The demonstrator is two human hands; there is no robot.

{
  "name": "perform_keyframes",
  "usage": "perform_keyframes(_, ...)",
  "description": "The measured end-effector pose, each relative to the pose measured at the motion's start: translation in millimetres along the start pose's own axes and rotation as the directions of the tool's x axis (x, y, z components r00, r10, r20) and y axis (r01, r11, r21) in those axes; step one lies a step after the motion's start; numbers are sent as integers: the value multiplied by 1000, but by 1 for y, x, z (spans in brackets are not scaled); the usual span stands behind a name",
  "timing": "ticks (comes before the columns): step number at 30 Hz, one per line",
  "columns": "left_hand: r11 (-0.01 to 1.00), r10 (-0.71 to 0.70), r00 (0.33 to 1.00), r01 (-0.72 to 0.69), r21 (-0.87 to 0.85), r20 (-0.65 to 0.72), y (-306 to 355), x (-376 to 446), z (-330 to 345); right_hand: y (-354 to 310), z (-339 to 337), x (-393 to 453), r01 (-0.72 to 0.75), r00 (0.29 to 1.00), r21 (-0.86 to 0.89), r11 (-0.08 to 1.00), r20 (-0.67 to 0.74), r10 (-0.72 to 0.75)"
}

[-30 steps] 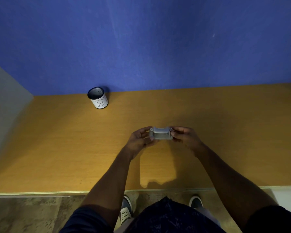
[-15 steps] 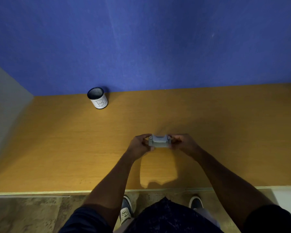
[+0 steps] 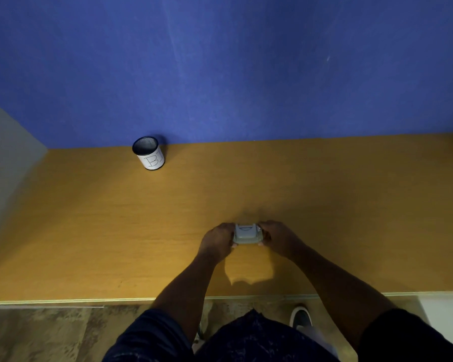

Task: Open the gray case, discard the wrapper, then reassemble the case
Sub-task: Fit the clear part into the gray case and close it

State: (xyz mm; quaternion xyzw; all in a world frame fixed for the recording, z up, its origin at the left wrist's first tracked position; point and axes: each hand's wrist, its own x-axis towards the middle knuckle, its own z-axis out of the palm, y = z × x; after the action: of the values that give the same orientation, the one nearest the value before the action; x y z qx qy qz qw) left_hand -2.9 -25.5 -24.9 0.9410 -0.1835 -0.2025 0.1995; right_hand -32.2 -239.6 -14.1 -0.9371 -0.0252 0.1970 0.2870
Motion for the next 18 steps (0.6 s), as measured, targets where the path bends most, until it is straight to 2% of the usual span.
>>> perform_keyframes(9,982,28,1000,-26,189,-8,2,0,7,1,9,6,-54,998,-141,989,20,57)
perform_keyframes(15,982,0,1000,-2,187,13,0,-2,8,8,12,1,-81,995,-214,974,46,93)
perform_keyframes(18,982,36,999,-29,189,-33,-7,-7,8,17,13,-3,-47,999,-241,969,11,51)
